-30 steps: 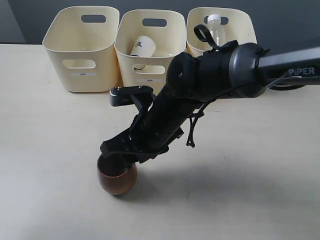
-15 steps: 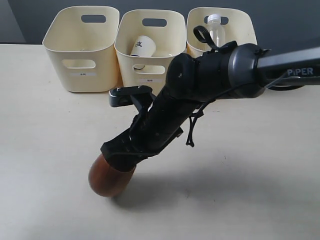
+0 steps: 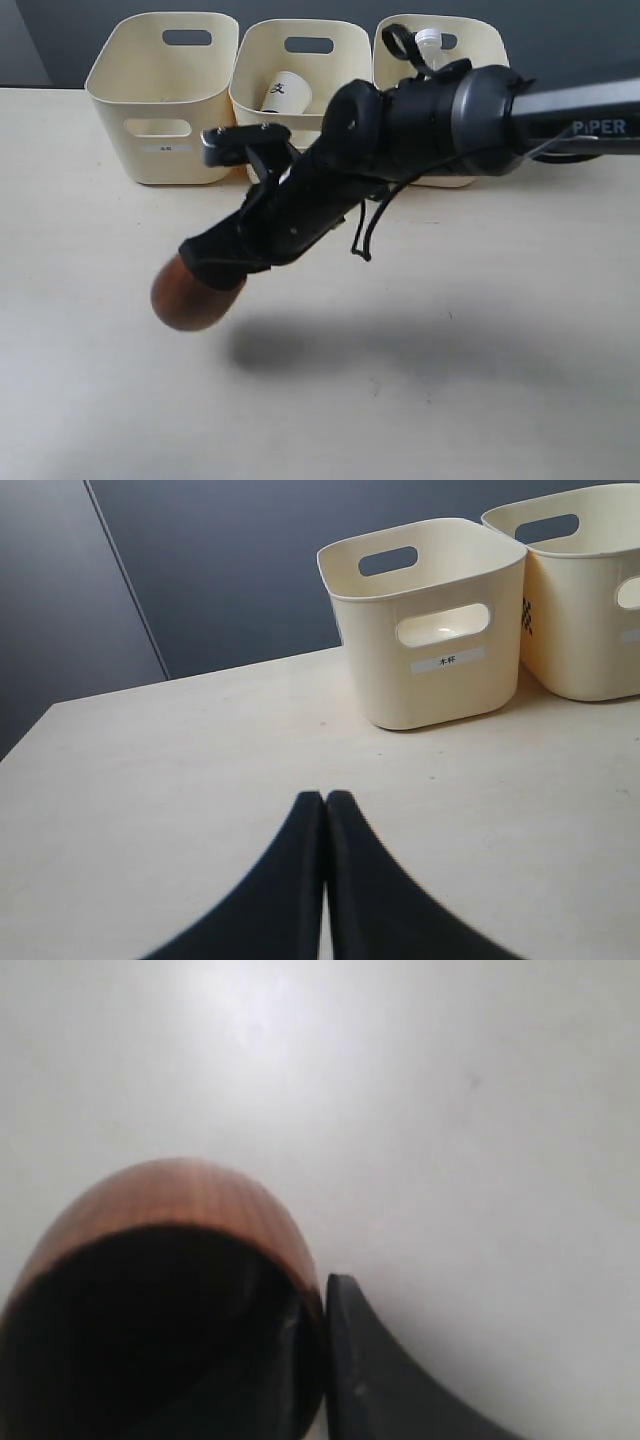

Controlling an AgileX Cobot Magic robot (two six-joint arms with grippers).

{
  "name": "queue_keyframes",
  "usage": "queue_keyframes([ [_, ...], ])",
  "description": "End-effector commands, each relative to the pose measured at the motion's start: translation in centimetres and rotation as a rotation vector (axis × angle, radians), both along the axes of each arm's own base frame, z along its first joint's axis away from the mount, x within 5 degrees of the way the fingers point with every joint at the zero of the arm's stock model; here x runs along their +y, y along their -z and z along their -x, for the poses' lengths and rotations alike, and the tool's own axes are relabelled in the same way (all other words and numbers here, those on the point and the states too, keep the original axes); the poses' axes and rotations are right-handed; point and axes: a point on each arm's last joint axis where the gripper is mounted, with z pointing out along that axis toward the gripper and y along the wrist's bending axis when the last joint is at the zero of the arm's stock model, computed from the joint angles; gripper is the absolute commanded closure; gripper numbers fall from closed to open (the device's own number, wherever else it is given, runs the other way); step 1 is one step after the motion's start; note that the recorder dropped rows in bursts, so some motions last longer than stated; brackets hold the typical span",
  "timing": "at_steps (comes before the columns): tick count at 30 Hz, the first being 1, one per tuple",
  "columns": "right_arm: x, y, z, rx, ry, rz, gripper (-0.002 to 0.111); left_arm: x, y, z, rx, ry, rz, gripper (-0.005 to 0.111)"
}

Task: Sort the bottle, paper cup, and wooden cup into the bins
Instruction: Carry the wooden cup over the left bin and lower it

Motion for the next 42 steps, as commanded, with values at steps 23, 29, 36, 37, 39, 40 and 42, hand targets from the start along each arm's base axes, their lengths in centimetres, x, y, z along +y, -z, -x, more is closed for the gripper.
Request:
queue_keyframes([
  [23, 5.2, -12.8, -9.0, -0.624, 0.251, -0.447, 0.109, 0.0, 0.0, 0.0, -0.009, 0.003, -0.004, 0.107],
  [29, 5.4, -10.6, -12.7, -0.635, 0.319, -0.459, 0.109, 0.0, 0.0, 0.0, -0.009, 0.003, -0.004, 0.107],
  [36, 4.8, -6.8, -15.9, -0.550, 0.407, -0.462, 0.109, 0.0, 0.0, 0.0, -0.009, 0.003, -0.004, 0.107],
  [37, 5.0, -6.3, -16.0, -0.546, 0.407, -0.456, 0.109, 0.0, 0.0, 0.0, -0.009, 0.003, -0.004, 0.107],
  [39, 5.1, -5.3, -16.4, -0.550, 0.415, -0.449, 0.109, 0.0, 0.0, 0.0, -0.009, 0.003, -0.004, 0.107],
  [40, 5.1, -5.1, -16.5, -0.558, 0.421, -0.448, 0.109, 0.0, 0.0, 0.0, -0.009, 0.003, -0.004, 0.107],
  [42, 5.1, -4.8, -16.7, -0.586, 0.424, -0.441, 0.109, 0.0, 0.0, 0.0, -0.009, 0.003, -0.004, 0.107],
])
